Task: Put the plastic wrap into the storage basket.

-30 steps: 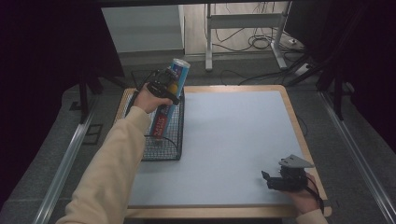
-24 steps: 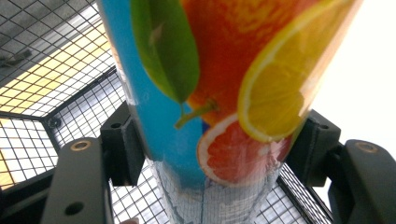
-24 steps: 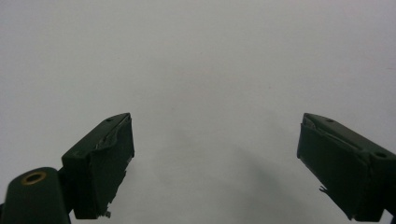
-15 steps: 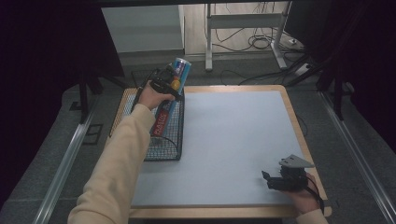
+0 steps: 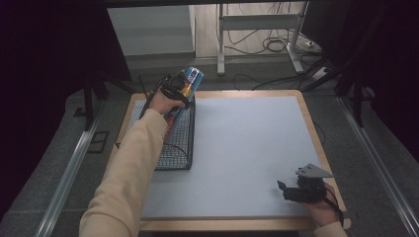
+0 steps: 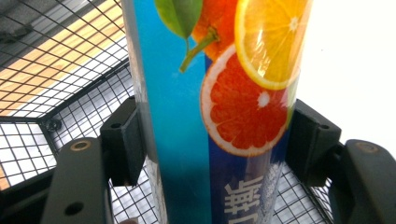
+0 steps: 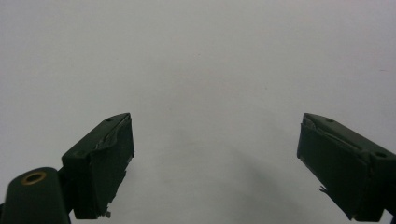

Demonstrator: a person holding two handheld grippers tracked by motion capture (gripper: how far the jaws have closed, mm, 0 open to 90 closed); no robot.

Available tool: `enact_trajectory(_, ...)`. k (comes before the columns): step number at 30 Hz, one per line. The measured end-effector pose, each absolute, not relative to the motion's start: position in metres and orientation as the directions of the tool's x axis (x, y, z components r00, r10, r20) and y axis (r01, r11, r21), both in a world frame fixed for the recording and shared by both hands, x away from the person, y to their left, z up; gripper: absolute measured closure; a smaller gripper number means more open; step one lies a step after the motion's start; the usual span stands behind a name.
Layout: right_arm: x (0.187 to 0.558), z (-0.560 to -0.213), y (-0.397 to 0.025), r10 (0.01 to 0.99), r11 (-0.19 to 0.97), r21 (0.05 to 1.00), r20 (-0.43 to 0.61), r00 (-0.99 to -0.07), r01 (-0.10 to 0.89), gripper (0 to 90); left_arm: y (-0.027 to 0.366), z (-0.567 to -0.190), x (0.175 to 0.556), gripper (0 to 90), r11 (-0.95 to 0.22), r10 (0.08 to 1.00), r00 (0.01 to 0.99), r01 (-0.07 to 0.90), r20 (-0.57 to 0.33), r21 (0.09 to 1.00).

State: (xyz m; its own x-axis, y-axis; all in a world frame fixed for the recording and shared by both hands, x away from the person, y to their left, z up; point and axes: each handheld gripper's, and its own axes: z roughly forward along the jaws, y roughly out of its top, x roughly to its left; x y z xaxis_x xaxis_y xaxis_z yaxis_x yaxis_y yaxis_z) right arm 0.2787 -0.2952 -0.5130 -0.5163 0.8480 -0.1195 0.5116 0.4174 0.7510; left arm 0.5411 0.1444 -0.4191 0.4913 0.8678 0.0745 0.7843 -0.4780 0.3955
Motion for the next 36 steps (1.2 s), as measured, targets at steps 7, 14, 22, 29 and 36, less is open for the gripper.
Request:
enact_trajectory(7,0.279,-0.513,-0.295,0.849,0.418,0.75,-0.121,-0.515,0.513,11.1,0.146,-0.425,0.544,31.8,-0.48,0.87,0.485,0.787,0.09,0.388)
enact_trajectory(14,0.278,-0.514,-0.296,0.848,0.418,0.749,-0.12,-0.516,0.513,11.1,0.148,-0.427,0.547,31.5,-0.479,0.87,0.482,0.786,0.098,0.391)
enact_trajectory(22,0.278,-0.513,-0.296,0.848,0.418,0.75,-0.12,-0.517,0.513,11.1,0.146,-0.426,0.541,28.5,-0.509,0.856,0.494,0.755,0.151,0.413)
enact_trajectory(29,0.278,-0.514,-0.295,0.846,0.421,0.747,-0.119,-0.519,0.514,11.0,0.15,-0.412,0.529,21.9,-0.47,0.873,0.471,0.743,0.126,0.476)
enact_trajectory(36,0.278,-0.514,-0.294,0.847,0.419,0.747,-0.116,-0.519,0.516,11.1,0.147,-0.386,0.498,17.9,-0.432,0.87,0.488,0.687,0.07,0.584)
